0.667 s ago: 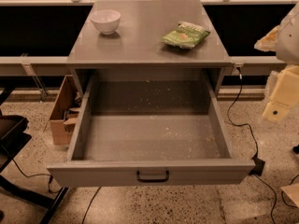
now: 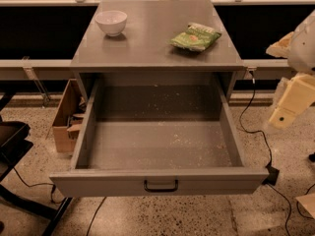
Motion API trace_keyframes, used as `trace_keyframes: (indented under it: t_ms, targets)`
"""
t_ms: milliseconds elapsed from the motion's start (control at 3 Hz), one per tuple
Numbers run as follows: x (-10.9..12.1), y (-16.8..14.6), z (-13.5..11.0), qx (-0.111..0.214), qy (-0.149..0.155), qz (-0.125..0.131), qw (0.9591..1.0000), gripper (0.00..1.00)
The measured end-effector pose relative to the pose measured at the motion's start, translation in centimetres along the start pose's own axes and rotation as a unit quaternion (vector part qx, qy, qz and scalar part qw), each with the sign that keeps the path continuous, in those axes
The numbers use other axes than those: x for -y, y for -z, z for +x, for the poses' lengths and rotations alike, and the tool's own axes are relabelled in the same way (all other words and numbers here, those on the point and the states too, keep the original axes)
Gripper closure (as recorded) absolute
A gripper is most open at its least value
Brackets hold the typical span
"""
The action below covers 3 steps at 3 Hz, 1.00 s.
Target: Place green jalapeno chip bag into top drawer
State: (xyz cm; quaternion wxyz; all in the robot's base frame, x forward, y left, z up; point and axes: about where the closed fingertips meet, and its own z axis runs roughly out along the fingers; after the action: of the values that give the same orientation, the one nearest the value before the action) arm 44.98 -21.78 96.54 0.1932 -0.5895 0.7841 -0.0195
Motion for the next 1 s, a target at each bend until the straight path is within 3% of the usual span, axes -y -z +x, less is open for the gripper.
trace_keyframes:
  t_ms: [333, 667, 1000]
  targets:
    - [4.2, -4.1, -1.0, 0.079, -0.034, 0.019, 0.9961, 0.00]
    - [9.7, -7.0, -3.1, 0.149, -0.063, 0.044, 0.9858, 0.00]
    - [13.9, -9.0, -4.7, 0.206, -0.101, 0.064, 0.9711, 0.00]
